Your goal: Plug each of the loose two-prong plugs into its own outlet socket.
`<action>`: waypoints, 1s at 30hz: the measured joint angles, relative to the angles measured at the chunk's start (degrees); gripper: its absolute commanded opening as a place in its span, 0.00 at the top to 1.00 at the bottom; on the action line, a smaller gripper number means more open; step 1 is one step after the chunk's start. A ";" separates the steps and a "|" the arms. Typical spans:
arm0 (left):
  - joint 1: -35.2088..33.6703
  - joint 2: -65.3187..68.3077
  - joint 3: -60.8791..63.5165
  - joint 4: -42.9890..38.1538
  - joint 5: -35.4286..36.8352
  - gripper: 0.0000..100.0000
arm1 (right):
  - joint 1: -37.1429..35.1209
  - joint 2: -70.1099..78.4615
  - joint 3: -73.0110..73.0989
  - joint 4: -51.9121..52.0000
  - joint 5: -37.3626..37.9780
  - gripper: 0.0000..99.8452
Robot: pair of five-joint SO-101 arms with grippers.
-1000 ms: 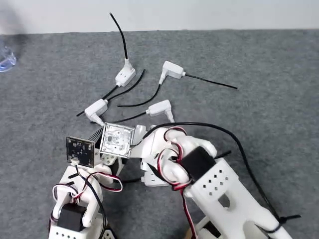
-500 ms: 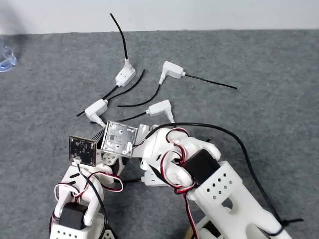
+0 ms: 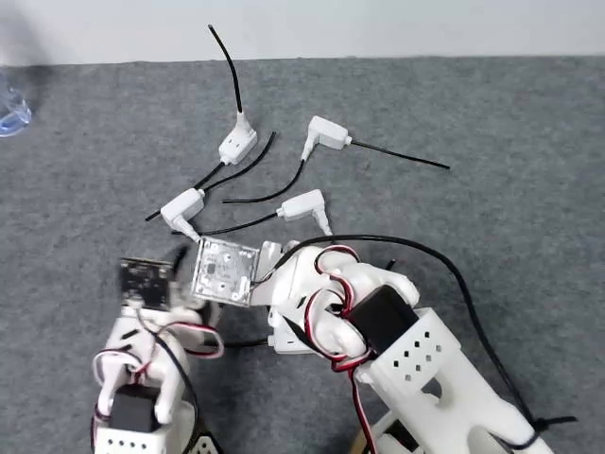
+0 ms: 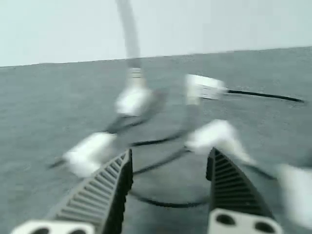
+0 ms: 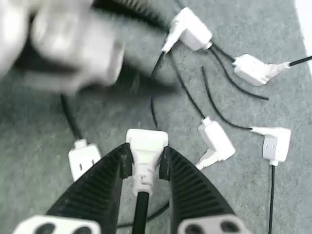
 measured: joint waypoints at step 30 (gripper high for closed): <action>-27.60 0.00 4.13 9.41 -18.64 0.77 | 6.51 35.96 -14.07 19.43 21.45 0.99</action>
